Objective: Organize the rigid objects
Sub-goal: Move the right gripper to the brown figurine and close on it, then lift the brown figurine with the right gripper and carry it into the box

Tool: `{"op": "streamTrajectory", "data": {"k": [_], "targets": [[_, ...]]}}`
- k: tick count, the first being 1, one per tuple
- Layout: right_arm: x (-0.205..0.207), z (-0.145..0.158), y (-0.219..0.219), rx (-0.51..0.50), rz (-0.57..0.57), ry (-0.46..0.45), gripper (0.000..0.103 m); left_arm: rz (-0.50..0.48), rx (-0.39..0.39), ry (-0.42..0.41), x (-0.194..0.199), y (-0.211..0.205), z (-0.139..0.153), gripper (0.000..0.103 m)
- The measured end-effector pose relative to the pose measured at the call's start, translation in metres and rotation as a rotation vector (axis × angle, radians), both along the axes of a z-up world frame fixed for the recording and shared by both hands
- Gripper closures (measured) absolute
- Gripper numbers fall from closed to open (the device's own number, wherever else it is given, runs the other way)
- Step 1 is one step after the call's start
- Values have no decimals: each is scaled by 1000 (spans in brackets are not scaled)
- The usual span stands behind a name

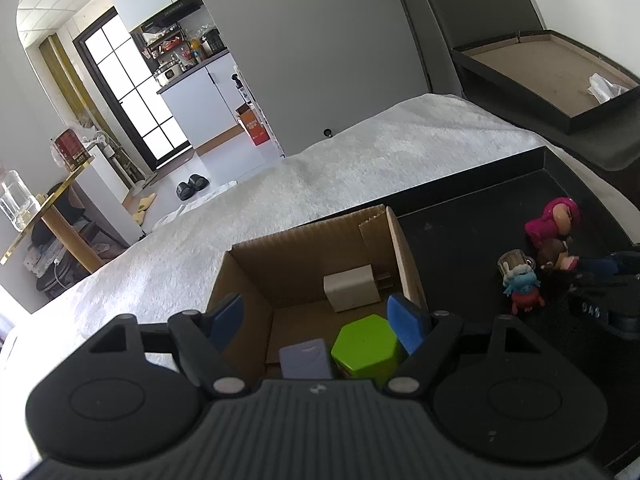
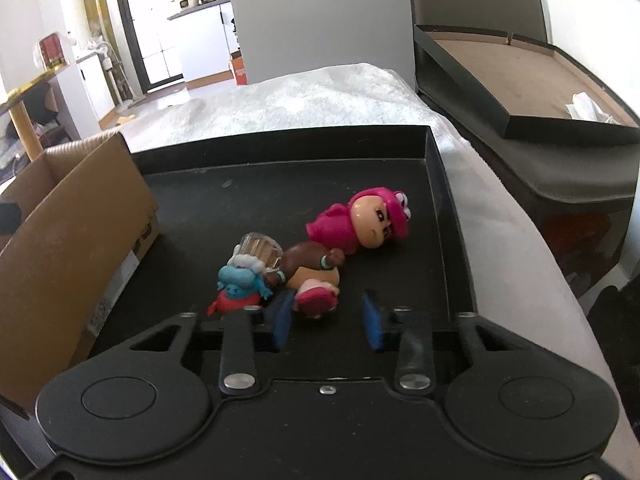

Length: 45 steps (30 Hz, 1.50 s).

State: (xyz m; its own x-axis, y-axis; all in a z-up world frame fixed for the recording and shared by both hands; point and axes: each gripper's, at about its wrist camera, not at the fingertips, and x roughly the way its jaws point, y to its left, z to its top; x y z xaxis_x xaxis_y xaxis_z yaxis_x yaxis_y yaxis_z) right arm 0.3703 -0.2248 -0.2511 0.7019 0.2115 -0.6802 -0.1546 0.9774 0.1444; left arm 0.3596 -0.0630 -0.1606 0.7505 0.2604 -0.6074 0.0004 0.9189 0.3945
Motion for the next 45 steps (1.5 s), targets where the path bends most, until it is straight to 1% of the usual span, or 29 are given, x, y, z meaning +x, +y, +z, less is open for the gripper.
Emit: {"op": "streamTrajectory", "data": {"k": [1,10,16,20,24,29,31,34,40,45], "targets": [[1,0,-2,4,2,0,80,-2,1,-1,0,-1,0,25],[5,0,-4,-8,38,-11,81,-7,7,-3,0,-1,0,25],[-4,9,2,-24,57,-26,81,4,-20,-6,-4,3,3,25],[-13,18,9,-56,71,-24,81,23,-58,-13,-9,11,4,25],[-19,32,13,-76,53,-21,81,36,-94,-15,-12,22,6,25],[-27,52,28,-129,72,-39,81,76,-181,-34,-16,42,11,25],[-30,60,36,-156,88,-47,81,90,-203,-47,-18,48,11,25],[-35,70,47,-199,108,-62,81,102,-210,-78,-24,55,11,25],[-39,91,67,-277,139,-90,81,101,-248,-72,-29,66,12,25],[-36,106,81,-306,151,-110,81,98,-277,-73,-30,74,11,25]]}}
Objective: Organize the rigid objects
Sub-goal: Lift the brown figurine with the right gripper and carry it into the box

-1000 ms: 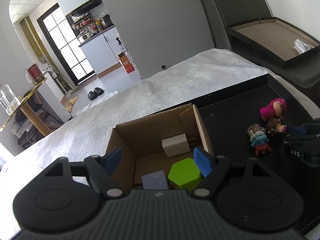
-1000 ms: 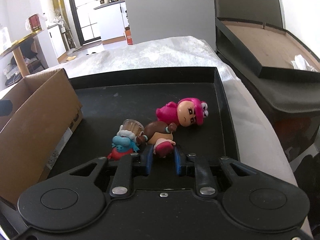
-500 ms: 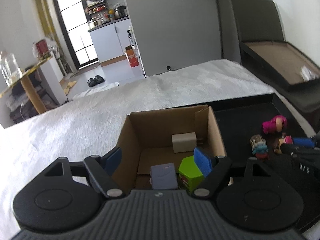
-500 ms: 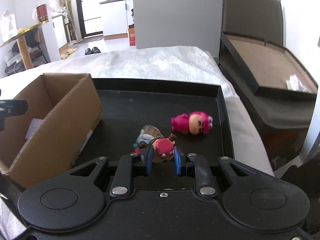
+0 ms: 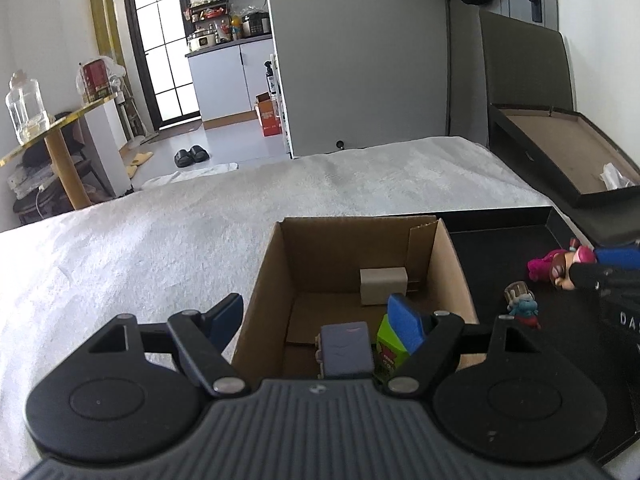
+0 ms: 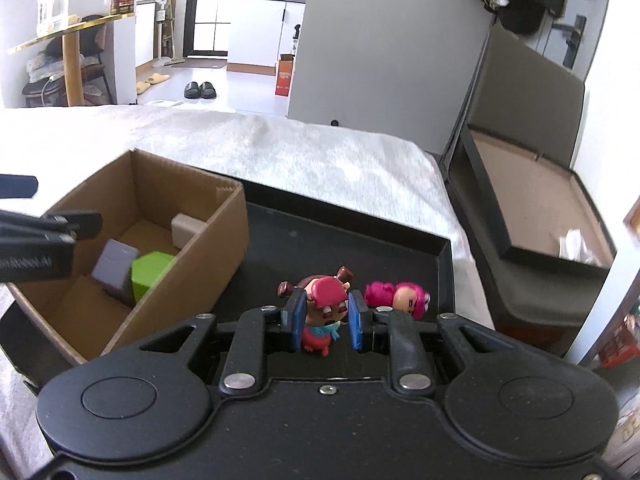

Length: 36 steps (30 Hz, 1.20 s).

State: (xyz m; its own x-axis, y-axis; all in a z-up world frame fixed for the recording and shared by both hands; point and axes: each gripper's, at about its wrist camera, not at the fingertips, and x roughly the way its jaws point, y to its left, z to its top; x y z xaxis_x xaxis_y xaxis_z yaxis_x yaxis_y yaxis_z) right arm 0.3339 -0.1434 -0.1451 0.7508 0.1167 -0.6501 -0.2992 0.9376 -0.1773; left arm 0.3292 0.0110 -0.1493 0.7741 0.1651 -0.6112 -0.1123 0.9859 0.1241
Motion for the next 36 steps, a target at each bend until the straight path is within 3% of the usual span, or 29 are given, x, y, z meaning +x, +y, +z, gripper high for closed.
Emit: {"op": "streamTrajectory", "data": {"k": [13,28,32,34,36], "targets": [[-3,24,58,-43,77,-45,81,58,-126,21,-2,38,-6,25],[4,20,114,-89,160,-39,81,96,-271,42,-3,75,-18,26],[6,16,125,-94,183,-29,81,98,-332,36,-4,83,-20,30],[7,13,130,-97,192,-24,81,99,-352,28,-4,86,-20,37],[8,11,134,-104,198,-22,81,99,-366,30,-5,88,-21,53]]}}
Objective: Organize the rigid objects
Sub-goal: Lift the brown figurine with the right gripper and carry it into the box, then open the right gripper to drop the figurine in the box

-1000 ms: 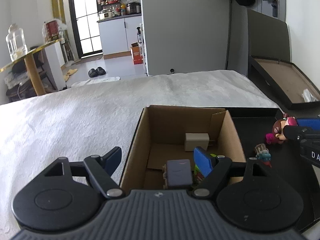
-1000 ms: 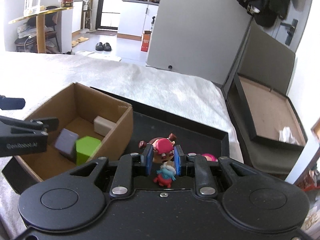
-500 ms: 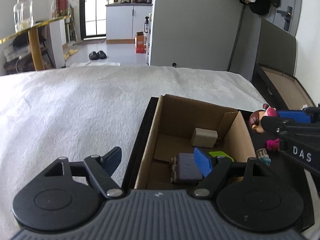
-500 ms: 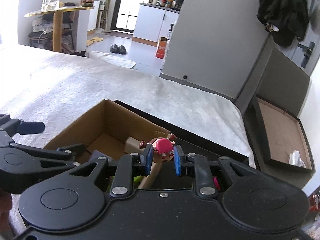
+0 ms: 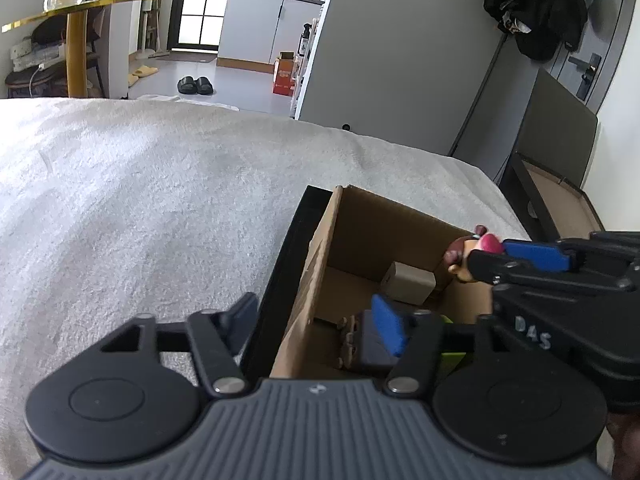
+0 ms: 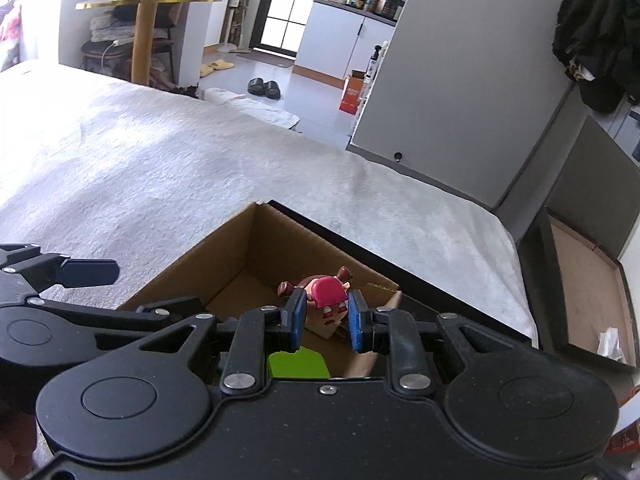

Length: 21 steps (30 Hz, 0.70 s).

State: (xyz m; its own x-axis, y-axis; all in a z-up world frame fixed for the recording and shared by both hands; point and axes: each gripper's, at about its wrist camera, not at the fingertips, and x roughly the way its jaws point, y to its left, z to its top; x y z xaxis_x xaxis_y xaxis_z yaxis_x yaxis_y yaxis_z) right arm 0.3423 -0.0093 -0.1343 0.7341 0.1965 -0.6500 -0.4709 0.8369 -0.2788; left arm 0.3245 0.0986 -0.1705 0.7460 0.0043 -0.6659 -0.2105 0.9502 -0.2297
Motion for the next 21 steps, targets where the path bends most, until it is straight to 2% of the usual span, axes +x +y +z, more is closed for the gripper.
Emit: {"op": "streamTrajectory", "data": {"k": [1,3,8,12,21], "targets": [[1,-1,2,0,3,2,81,-1,-10,4,0,1,-1,56],[2,-3,6,-1,9,3,81,-6,-29,12,1,2,-4,70],[7,-6,11,-2,17,7,81,-8,-36,20,0,3,-3,81],[9,-8,16,5,24,10,81,4,-58,20,0,8,-5,85],[11,-8,18,-5,30,11,77,13,-73,25,3,10,-6,85]]}}
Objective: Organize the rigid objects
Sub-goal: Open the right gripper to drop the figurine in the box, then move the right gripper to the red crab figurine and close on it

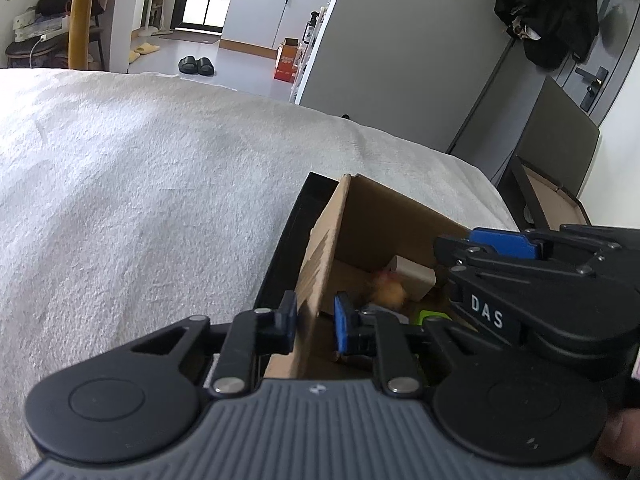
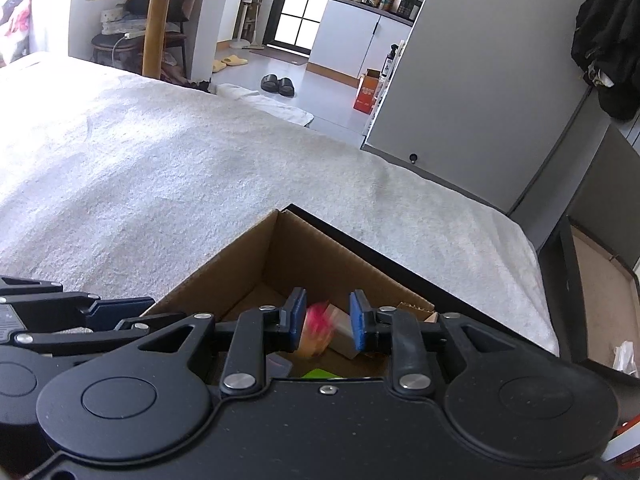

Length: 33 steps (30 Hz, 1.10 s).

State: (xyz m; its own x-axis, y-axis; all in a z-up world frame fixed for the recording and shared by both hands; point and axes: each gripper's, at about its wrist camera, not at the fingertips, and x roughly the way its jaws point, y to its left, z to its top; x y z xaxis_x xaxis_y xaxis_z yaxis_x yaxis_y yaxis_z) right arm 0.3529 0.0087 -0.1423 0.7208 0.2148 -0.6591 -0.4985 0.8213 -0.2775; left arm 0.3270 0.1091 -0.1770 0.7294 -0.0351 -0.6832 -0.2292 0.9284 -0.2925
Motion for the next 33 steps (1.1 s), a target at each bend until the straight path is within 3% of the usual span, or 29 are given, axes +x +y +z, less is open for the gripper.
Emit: {"op": "streamTrajectory", "data": {"k": [7,10,12,19,20,24,30,33], "targets": [[-8,2,-10,-15,-16,6,74,10,3,-16,-1,-1,5,85],[-13,6,-18,-16,-29,1,68,3,21,-9,-1,-4,6,85],[-16,8,-25,-11,-41,-2,60,-1,49,-14,-2,-9,8,85],[-22,11,-55,4,-91,6,57,-9,168,-21,-3,-26,18,79],[-23,12,-59,8,-98,4,54,-13,188,-23,-3,-29,21,75],[-24,13,-79,24,-123,-3,50,-7,232,-40,-4,-37,30,41],[-23,5,-106,59,-167,0,44,-9,331,-49,-5,-56,37,23],[-23,-1,-117,73,-177,4,42,-4,360,-62,-5,-67,39,19]]}}
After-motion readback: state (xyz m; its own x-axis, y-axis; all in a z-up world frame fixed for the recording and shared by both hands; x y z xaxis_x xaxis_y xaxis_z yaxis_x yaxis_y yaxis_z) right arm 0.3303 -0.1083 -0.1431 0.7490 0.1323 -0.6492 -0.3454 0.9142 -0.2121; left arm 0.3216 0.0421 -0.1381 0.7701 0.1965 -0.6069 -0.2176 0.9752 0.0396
